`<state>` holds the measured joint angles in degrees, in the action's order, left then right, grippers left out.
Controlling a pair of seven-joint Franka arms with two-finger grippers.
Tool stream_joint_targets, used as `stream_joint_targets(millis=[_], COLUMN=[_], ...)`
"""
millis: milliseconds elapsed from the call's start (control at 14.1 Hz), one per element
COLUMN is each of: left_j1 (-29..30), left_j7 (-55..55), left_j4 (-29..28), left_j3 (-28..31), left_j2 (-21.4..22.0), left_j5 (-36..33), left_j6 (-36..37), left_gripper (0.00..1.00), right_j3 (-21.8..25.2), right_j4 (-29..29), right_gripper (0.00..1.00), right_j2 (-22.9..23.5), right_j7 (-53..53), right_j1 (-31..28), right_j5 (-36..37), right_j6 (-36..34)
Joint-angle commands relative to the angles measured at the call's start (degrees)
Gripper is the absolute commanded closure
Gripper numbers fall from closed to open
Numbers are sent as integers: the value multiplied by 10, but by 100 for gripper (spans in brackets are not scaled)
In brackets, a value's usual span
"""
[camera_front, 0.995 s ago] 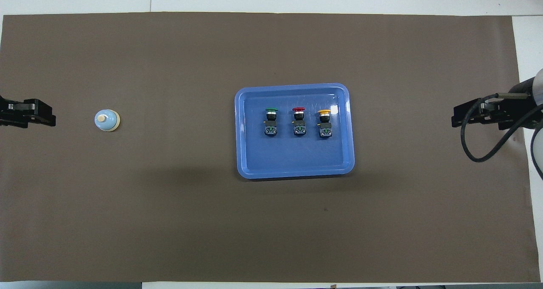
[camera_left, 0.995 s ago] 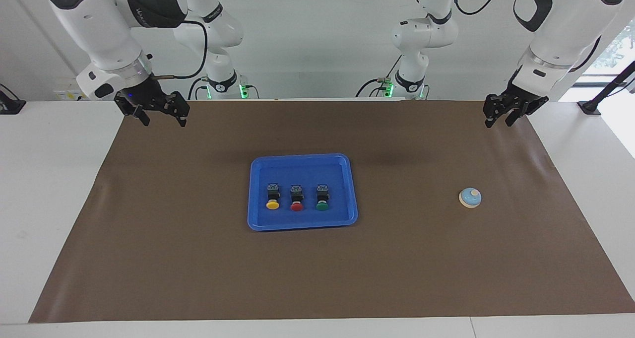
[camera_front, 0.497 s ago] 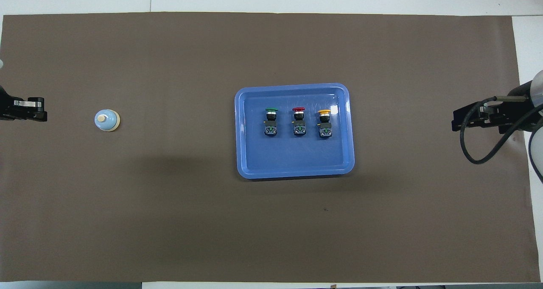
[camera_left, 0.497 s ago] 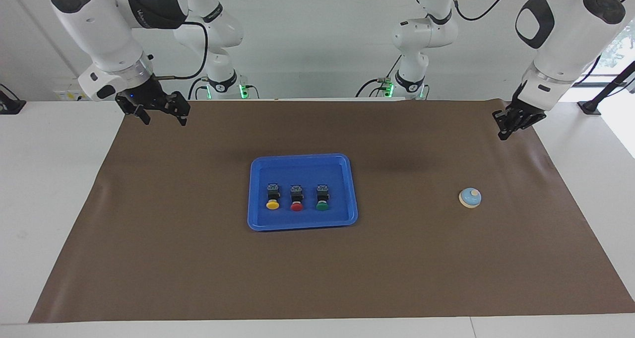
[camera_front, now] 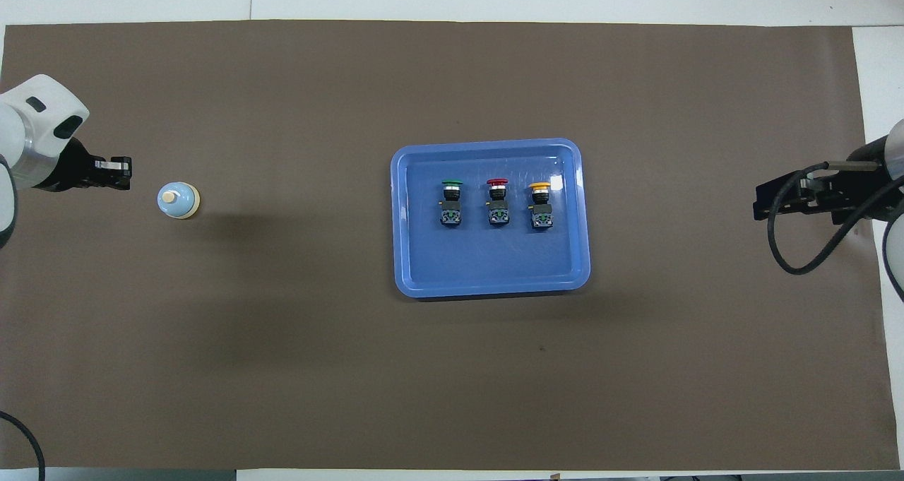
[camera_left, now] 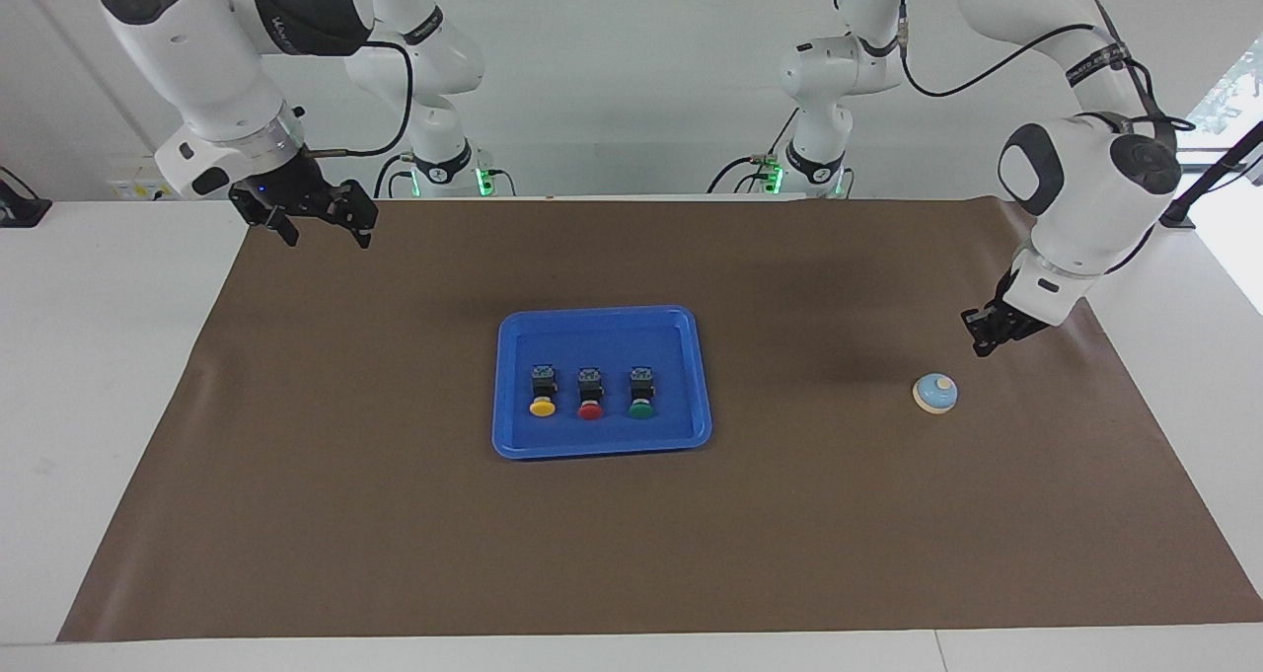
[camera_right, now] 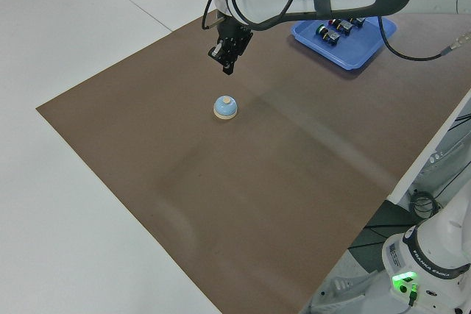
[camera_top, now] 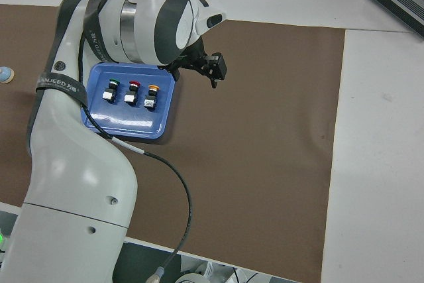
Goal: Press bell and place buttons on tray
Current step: 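Move the left gripper onto the bell and press it again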
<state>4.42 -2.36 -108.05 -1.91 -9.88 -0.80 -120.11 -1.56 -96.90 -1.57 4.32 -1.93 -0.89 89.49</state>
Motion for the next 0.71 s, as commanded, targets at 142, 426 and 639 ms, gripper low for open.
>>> stream_joint_targets(millis=[142,426,639], left_j1=[9,-3,1], left_j7=[-9,-4,-9], left_j4=[-57,-70,-50], left_j3=[-3,-3,-3], left_j2=[-29,-78,-79], left_j5=[-4,-4,-7], left_j6=[-114,-174,-146], left_gripper=[100,100,100], right_j3=[-5,-5,-5], right_j4=[-10,-10,-9], right_gripper=[0,0,0], right_j2=[-12,-12,-13], right_j7=[3,3,3], right_j1=[-8,-8,-8], right_j5=[4,4,4], right_j6=[-5,-5,-5])
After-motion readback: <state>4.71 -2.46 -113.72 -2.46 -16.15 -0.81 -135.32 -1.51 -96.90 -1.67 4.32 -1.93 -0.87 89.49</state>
